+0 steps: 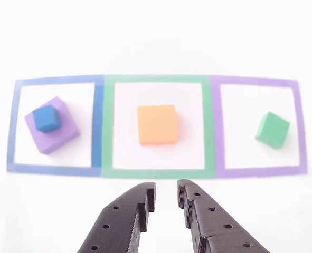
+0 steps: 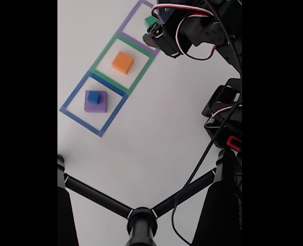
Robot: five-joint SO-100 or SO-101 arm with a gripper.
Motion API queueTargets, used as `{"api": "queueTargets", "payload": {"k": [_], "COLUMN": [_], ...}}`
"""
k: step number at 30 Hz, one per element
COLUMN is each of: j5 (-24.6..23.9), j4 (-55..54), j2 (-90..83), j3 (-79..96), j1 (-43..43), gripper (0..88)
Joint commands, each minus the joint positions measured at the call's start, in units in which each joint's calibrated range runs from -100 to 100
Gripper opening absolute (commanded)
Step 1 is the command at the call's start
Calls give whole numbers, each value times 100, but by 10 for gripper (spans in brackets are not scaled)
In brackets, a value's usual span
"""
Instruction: Tower of hanoi
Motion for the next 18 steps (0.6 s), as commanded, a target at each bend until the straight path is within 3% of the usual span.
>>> {"api": "queueTargets", "payload": {"k": [1, 18], "j5": [59, 59], "j4": [258, -90], "j2": [-185, -168], "j3": [-388, 103], "j1": [-521, -1633], "gripper": [2, 63]}}
